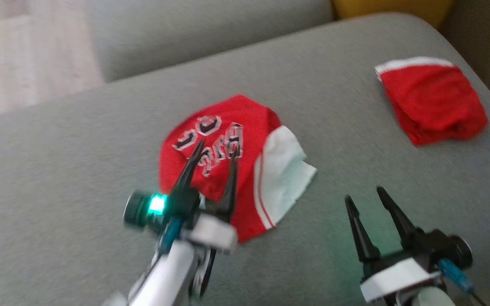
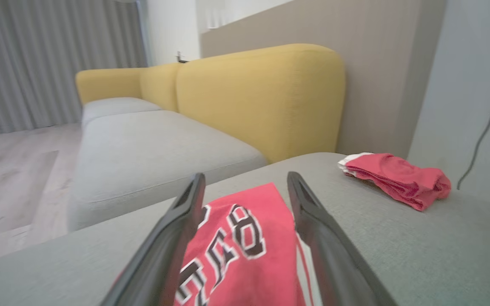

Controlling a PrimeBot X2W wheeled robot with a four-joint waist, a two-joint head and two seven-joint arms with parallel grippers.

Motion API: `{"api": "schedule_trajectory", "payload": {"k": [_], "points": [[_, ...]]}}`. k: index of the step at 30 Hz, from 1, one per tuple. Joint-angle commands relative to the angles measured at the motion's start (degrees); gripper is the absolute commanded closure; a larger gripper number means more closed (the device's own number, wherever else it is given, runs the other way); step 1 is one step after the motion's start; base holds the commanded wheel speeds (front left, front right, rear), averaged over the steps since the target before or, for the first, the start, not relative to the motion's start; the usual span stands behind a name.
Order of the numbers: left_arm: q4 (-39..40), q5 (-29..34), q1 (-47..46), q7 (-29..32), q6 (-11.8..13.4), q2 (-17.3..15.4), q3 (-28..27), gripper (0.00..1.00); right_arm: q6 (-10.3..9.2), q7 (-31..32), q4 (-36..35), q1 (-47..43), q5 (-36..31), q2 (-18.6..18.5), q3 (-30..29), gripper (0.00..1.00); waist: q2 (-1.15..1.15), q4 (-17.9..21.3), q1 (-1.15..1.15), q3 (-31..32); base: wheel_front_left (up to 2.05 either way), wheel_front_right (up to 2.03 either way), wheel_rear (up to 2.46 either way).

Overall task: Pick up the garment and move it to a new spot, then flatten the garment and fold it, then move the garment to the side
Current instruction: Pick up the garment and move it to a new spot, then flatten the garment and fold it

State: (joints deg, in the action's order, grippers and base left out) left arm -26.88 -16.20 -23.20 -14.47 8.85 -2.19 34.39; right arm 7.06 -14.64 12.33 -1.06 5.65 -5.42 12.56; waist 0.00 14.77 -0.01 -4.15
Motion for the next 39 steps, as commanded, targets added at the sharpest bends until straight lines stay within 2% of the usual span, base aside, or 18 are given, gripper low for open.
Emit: {"api": "schedule_trajectory", "payload": {"k": [1,5,8,15,24,39], "points": [[3.3,1.0,3.1,-0.5,1.5,-0.7,-3.1,0.00,0.43,-0.4,-1.3,0.0,0.4,0.4,0.6,0.00,0.00,-4.7,0.01,4.2,0.00,0.00,0.00],[11.5,3.2,12.0,-0.5,4.2,-0.7,-8.5,0.00,0.43,-0.4,-1.1,-1.8,0.2,0.8,-1.8,0.00,0.00,-9.5,0.01,6.8,0.00,0.00,0.00],[15.5,6.4,18.0,-0.5,3.8,-1.3,-10.9,0.00,0.43,-0.4,-1.1,-3.4,-0.2,1.2,-3.5,0.00,0.00,-12.5,0.01,8.4,0.00,0.00,0.00],[24.3,9.1,29.8,-0.5,3.2,-1.2,-17.8,0.00,0.43,-0.4,-1.8,-7.3,-1.6,1.6,-5.0,0.00,0.00,-15.7,0.01,11.0,0.00,0.00,0.00],[28.1,13.6,40.4,-0.5,3.7,-1.0,-19.3,0.00,0.43,-0.4,-4.4,-13.1,-1.8,2.2,-6.8,0.00,0.00,-16.1,0.01,14.3,0.00,0.00,0.00],[27.7,14.3,42.3,-0.5,2.5,-0.9,-21.7,0.00,0.43,-0.4,-4.5,-13.7,-1.9,2.5,-7.0,0.00,0.00,-16.2,0.01,15.0,0.00,0.00,0.00]]}}
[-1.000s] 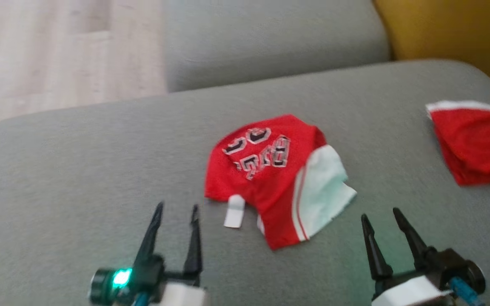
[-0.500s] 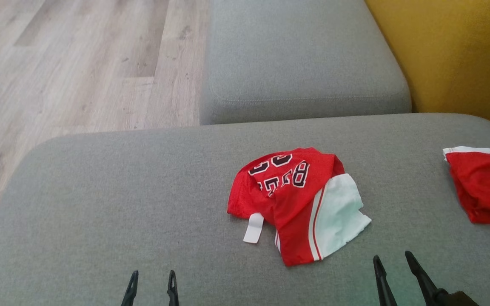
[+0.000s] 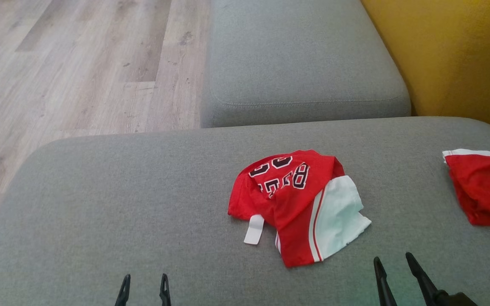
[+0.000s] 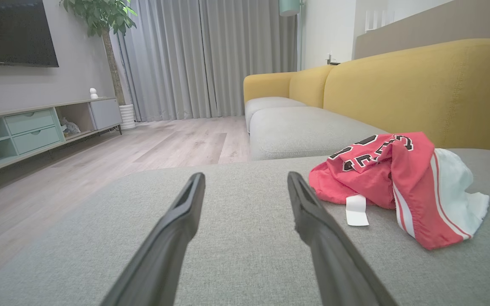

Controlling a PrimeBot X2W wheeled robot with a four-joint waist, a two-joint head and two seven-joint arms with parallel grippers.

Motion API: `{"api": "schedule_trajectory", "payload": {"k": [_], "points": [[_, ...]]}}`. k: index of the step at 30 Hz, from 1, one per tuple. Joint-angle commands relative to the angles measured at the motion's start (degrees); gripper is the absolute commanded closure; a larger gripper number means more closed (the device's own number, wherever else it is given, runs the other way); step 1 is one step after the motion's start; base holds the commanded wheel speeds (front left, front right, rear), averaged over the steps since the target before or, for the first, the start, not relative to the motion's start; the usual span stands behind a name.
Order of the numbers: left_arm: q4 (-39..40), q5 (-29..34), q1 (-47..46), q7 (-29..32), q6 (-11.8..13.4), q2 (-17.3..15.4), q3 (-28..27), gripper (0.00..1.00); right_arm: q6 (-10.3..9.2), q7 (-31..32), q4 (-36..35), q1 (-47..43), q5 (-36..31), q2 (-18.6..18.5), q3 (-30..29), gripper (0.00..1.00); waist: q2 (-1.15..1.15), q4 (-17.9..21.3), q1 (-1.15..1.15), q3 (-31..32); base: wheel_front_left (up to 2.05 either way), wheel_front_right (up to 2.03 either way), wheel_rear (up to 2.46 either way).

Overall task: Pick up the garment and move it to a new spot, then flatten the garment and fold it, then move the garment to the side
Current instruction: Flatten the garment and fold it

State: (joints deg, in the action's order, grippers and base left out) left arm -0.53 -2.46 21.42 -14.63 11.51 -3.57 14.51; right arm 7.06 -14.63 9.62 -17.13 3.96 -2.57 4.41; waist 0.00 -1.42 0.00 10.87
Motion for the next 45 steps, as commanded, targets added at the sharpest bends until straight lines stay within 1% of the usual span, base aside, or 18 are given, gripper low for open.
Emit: {"api": "schedule_trajectory", "payload": {"k": [1,12,16,18,21,26,32,35,38,41,42,45], "points": [[1.3,0.6,-2.4,-0.4,-0.3,0.5,-1.8,0.00,0.43,-0.4,-1.8,2.4,-0.2,-0.4,1.1,0.00,0.00,-0.1,0.00,-0.1,0.00,0.00,0.00],[0.7,1.1,-2.5,-0.4,-1.0,0.6,-1.7,0.00,0.43,-0.4,-1.3,2.6,0.0,-0.3,1.4,0.00,0.00,-0.8,0.00,0.0,0.00,0.00,0.00],[-0.1,2.8,-3.3,-0.4,-1.4,-0.3,-0.8,0.00,0.43,-0.4,-1.6,3.0,0.3,-0.3,1.7,0.00,0.00,-0.1,0.00,-0.6,0.00,0.00,0.00],[-0.6,3.5,-4.3,-0.4,-1.7,-0.6,0.3,0.00,0.43,-0.4,-1.7,3.3,0.3,-0.3,1.8,0.00,0.00,0.8,0.00,-1.2,0.00,0.00,0.00],[-1.5,4.3,-6.4,-0.4,-3.1,-1.2,2.8,0.00,0.43,-0.4,-1.9,3.9,0.1,-0.3,2.3,0.00,0.00,3.0,0.00,-2.4,0.00,0.00,0.00],[-5.0,6.1,-12.3,-0.4,-6.4,-2.3,8.6,0.00,0.43,-0.4,-2.6,5.0,0.0,-0.9,2.6,0.00,0.00,7.5,0.00,-4.9,0.00,0.00,0.00],[-11.8,8.4,-22.1,-0.4,-10.7,-2.7,16.3,0.00,0.43,-0.4,-3.3,6.8,0.1,-2.2,3.4,0.00,0.00,13.3,0.00,-8.7,0.00,0.00,0.00],[-16.8,9.1,-26.7,-0.4,-12.6,-2.1,20.2,0.00,0.43,-0.4,-3.3,7.4,0.2,-2.4,3.6,0.00,0.00,15.8,0.00,-10.2,0.00,0.00,0.00],[-22.8,10.0,-30.9,-0.4,-12.6,-1.3,22.9,0.00,0.43,-0.4,-3.0,7.9,0.3,-2.6,4.1,0.00,0.00,17.9,0.00,-11.4,0.00,0.00,0.00],[-29.4,9.4,-34.7,-0.4,-11.6,-0.4,23.7,0.00,0.43,-0.4,-2.9,8.5,0.4,-2.6,4.5,0.00,0.00,19.7,0.00,-12.9,0.00,0.00,0.00],[-29.4,9.4,-34.7,-0.4,-11.6,-0.4,23.7,0.00,0.43,-0.4,-2.9,8.5,0.4,-2.6,4.5,0.00,0.00,19.7,0.00,-12.9,0.00,0.00,0.00],[-38.7,10.1,-38.7,-0.4,-9.6,0.1,24.1,0.00,0.43,-0.4,-2.9,9.3,0.5,-2.6,4.6,0.00,0.00,20.9,0.00,-14.1,0.00,0.00,0.00]]}}
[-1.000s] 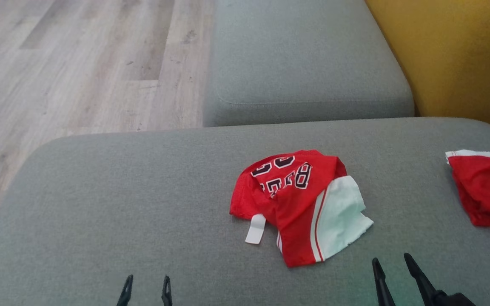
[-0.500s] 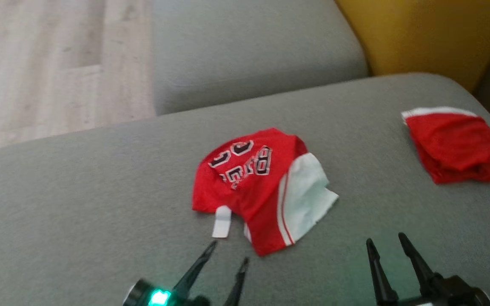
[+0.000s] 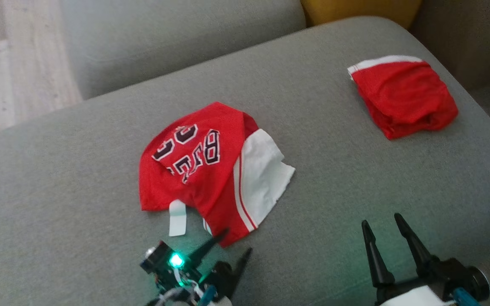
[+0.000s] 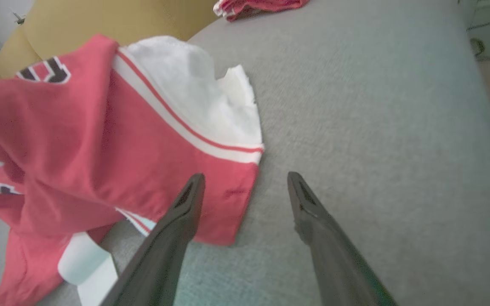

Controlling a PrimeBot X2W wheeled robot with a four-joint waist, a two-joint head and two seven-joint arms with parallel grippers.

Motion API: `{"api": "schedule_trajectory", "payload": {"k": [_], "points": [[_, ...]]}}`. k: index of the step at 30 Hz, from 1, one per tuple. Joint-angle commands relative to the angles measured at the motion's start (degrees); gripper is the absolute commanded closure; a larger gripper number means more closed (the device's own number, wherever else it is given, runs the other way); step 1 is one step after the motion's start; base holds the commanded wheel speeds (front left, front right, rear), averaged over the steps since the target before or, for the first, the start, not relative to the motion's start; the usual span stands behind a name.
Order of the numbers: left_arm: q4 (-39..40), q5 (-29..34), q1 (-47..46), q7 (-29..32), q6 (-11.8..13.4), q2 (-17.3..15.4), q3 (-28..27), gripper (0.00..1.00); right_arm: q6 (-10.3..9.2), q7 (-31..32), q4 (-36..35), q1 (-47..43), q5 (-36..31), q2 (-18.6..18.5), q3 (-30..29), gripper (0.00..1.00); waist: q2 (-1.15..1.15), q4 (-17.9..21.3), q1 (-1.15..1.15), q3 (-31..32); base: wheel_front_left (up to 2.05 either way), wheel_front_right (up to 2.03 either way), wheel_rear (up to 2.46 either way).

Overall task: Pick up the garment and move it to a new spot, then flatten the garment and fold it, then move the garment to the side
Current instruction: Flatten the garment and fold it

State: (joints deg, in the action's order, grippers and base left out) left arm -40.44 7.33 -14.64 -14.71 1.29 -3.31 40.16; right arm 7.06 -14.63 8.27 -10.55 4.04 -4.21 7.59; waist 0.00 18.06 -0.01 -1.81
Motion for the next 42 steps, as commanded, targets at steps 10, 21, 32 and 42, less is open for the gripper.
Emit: {"api": "schedule_trajectory", "payload": {"k": [10,21,32,42], "points": [[-16.6,-4.3,-10.7,3.3,1.9,0.4,-0.4,0.54,0.43,-0.4,-0.8,4.6,0.5,-0.9,2.6,0.00,0.00,3.2,0.01,-4.0,0.00,0.00,0.00],[-2.7,-11.8,-18.5,-0.2,2.2,0.4,7.4,1.00,0.43,-0.4,0.3,3.3,0.0,-0.9,3.0,0.00,0.00,2.7,0.01,1.0,0.00,0.00,0.00],[6.1,-13.3,-49.1,-0.3,-0.2,-2.3,-0.9,1.00,0.43,-0.4,-0.2,2.1,0.4,0.2,3.2,0.00,0.00,1.4,0.01,3.3,0.00,0.00,0.00],[2.8,-19.5,-46.9,-0.3,-0.8,-10.3,-10.4,1.00,0.43,-0.4,-0.7,1.5,0.7,0.8,2.0,0.00,0.00,-3.0,0.01,3.9,0.00,0.00,0.00]]}}
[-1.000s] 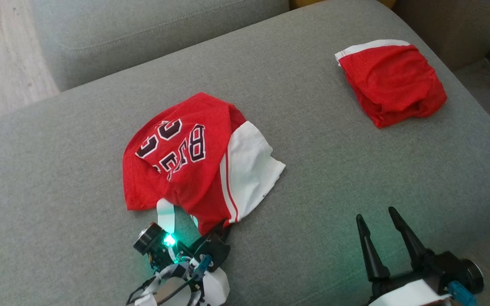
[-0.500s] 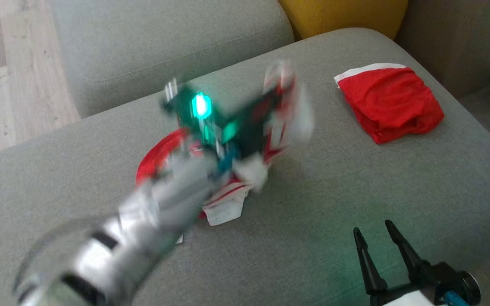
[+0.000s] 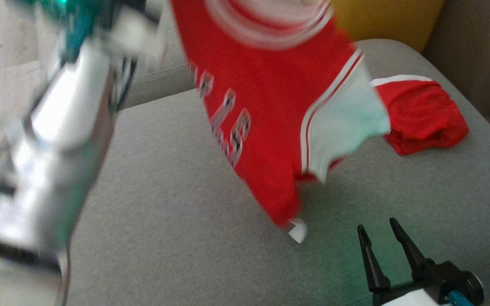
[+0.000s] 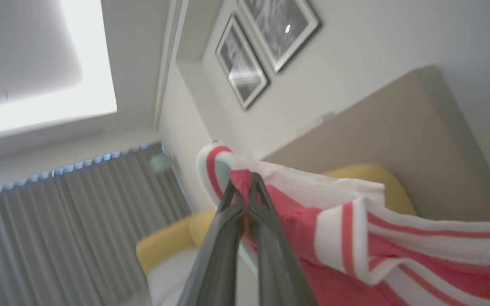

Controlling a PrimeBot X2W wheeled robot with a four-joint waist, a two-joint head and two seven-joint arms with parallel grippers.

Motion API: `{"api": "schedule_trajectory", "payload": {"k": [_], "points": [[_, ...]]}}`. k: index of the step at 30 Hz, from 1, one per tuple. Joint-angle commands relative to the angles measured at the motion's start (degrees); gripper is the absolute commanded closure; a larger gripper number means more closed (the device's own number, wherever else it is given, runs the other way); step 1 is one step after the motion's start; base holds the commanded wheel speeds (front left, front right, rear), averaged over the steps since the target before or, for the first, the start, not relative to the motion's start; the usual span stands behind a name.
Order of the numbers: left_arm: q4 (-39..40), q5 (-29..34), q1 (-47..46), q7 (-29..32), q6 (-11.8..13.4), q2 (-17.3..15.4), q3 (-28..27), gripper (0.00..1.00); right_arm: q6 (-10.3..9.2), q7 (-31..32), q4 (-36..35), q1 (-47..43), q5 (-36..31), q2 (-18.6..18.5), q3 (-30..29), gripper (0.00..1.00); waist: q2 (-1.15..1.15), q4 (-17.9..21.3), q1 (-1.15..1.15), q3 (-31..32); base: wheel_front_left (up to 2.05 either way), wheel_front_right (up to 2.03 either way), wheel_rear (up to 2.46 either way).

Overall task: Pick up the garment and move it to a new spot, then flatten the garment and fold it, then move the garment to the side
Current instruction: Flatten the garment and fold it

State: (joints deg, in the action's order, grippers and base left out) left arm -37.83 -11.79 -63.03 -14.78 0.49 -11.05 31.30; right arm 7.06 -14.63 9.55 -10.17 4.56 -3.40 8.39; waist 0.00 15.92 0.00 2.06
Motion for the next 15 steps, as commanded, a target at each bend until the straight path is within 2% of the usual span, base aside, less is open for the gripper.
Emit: {"api": "schedule_trajectory", "payload": {"k": [1,5,9,13,14,15], "points": [[-0.5,-1.5,5.0,-0.2,-0.2,-3.1,-1.9,1.00,0.43,-0.4,-2.0,0.9,0.2,0.0,1.1,0.00,0.00,-1.5,0.00,-0.1,0.00,0.00,0.00],[-4.2,-6.3,20.8,-0.2,-0.1,-5.1,-3.7,1.00,0.43,-0.4,-2.1,0.7,-0.2,0.0,0.9,0.00,0.00,-3.3,0.00,-1.0,0.00,0.00,0.00],[-6.7,-8.8,34.3,-0.2,2.5,-7.3,-6.0,1.00,0.43,-0.4,-2.0,1.1,-0.3,-0.4,1.0,0.00,0.00,-3.9,0.00,-1.8,0.00,0.00,0.00],[-5.1,-9.6,42.7,-0.2,5.1,-8.7,-8.4,1.00,0.43,-0.4,-1.9,1.0,-0.3,-0.8,0.5,0.00,0.00,-4.7,0.00,-2.5,0.00,0.00,0.00],[-4.5,-9.6,43.8,-0.2,5.5,-8.8,-8.8,0.65,0.43,-0.4,-1.8,0.9,-0.4,-0.8,0.3,0.00,0.00,-5.1,0.00,-2.6,0.00,0.00,0.00],[-3.7,-9.6,44.5,-0.2,5.9,-9.0,-9.2,0.03,0.43,-0.4,-1.7,0.7,-0.4,-0.9,0.3,0.00,0.00,-5.4,0.00,-2.6,0.00,0.00,0.00]]}}
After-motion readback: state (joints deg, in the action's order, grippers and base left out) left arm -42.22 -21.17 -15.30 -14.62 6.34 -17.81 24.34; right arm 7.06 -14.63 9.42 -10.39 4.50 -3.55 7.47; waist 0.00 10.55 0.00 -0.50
